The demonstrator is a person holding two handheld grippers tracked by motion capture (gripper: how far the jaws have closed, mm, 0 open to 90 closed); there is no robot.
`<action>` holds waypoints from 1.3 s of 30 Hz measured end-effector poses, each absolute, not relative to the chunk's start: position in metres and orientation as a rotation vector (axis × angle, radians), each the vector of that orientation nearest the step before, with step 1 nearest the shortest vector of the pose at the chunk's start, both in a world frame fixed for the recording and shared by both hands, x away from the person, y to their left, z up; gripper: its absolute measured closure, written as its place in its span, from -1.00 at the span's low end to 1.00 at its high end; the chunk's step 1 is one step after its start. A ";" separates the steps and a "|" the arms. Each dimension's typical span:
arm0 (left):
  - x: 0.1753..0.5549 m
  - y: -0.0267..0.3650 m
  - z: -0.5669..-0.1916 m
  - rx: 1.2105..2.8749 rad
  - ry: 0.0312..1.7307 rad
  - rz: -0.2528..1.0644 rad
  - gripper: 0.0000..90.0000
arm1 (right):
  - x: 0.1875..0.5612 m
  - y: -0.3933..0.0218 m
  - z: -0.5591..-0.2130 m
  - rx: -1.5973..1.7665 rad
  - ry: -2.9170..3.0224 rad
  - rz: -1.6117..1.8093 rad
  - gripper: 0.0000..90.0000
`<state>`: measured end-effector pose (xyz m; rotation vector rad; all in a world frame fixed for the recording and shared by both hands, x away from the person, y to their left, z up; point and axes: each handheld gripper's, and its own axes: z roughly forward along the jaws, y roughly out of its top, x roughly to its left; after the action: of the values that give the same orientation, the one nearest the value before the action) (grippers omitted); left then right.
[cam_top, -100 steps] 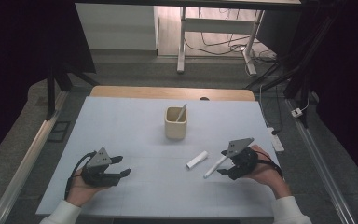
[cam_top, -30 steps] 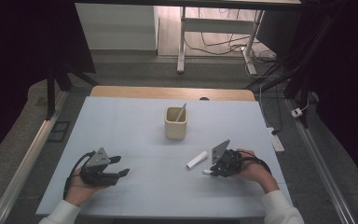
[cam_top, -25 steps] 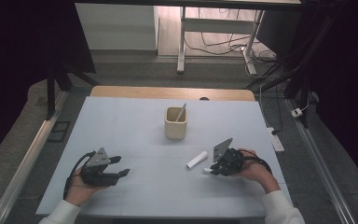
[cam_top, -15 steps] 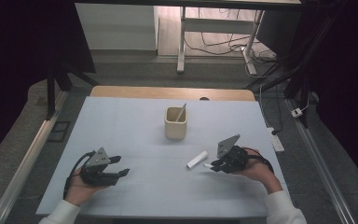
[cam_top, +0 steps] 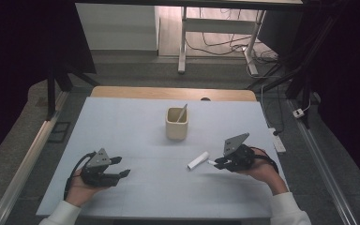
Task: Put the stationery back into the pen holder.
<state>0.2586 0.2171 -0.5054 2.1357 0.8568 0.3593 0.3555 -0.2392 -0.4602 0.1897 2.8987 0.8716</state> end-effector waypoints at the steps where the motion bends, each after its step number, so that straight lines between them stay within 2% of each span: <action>1: 0.259 0.217 -0.506 2.136 0.857 0.358 -0.13 | 0.356 -0.240 -0.459 0.194 2.895 0.879 0.74; 27: 0.259 0.217 -0.506 2.135 0.862 0.358 -0.14 | 0.358 -0.252 -0.439 0.359 2.670 1.093 0.74; 39: 0.259 0.216 -0.506 2.131 0.879 0.357 -0.23 | 0.357 -0.255 -0.431 0.431 2.568 1.207 0.74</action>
<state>0.2595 0.2161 -0.5063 2.1309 0.8795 0.3570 0.3573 -0.2551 -0.4313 0.4306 2.5683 1.2067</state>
